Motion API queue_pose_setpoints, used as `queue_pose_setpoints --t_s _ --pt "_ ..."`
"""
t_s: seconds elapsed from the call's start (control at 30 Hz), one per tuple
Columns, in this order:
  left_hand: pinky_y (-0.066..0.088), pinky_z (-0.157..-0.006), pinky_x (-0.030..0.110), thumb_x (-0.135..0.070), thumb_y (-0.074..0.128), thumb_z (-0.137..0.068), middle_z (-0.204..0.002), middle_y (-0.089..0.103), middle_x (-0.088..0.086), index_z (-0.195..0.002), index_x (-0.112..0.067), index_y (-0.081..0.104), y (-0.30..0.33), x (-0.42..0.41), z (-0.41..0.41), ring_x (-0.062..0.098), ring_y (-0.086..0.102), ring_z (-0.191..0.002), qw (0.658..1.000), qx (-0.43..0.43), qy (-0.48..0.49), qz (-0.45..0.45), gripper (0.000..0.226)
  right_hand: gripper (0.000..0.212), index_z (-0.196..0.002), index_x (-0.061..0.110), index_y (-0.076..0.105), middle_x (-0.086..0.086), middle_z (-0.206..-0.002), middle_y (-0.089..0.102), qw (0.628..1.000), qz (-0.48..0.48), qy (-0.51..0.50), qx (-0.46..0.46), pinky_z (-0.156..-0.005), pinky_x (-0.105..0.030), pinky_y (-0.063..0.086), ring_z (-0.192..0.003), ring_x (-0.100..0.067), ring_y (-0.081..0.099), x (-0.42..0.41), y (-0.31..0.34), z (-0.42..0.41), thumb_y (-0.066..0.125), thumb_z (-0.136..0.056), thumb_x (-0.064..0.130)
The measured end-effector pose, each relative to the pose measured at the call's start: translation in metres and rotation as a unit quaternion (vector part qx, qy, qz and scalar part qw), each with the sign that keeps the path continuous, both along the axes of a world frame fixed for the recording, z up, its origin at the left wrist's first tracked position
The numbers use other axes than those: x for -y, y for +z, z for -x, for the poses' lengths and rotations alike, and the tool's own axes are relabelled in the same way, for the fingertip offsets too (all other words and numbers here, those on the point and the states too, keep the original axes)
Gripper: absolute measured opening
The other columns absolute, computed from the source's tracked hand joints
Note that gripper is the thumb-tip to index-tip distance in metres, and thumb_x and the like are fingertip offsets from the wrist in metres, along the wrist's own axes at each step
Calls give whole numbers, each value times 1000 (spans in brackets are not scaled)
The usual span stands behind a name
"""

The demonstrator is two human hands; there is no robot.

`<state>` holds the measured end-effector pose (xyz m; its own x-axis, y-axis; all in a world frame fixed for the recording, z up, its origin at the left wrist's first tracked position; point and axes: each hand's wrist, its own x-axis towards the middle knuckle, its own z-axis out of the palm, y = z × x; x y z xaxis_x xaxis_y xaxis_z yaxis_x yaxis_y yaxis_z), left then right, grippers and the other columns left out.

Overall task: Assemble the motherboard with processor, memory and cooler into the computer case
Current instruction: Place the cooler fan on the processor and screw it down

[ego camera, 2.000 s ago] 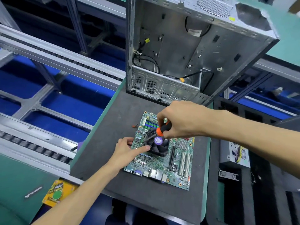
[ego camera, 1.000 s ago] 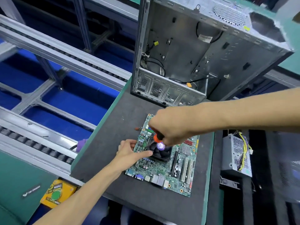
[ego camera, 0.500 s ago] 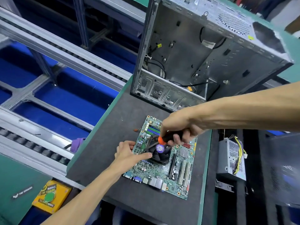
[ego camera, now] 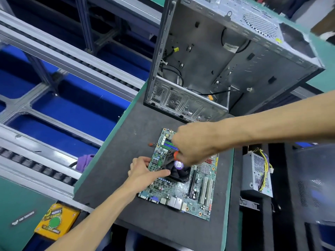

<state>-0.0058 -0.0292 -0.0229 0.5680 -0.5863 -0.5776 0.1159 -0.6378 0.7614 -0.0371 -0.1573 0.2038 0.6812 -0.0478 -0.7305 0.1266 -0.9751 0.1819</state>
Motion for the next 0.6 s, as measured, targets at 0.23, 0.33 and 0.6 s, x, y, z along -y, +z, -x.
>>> queue_pose_setpoints --t_s 0.23,0.33,0.6 --pt "41 -106 42 -67 81 -48 -117 38 -6 -122 -25 46 0 -2 -2 17 40 -118 1000 -14 -15 10 92 39 -77 6 52 -1 -49 49 582 -244 -749 -202 -25 -12 24 -32 -6 41 16 -23 10 31 -105 24" --pt "41 -106 42 -65 83 -53 -118 38 -6 -122 -25 47 2 -3 -1 18 40 -119 1000 -9 -15 11 88 38 -76 6 54 -1 -52 49 577 -245 -746 -226 -25 -13 26 -33 -6 42 19 -21 9 39 -104 27" --pt "39 -108 43 -66 83 -54 -120 39 -5 -126 -22 47 10 -3 0 18 40 -121 1000 -4 -13 4 92 18 -77 6 65 -2 -66 63 955 -71 -272 -90 -44 -23 46 -51 -16 57 2 2 2 61 -92 15"
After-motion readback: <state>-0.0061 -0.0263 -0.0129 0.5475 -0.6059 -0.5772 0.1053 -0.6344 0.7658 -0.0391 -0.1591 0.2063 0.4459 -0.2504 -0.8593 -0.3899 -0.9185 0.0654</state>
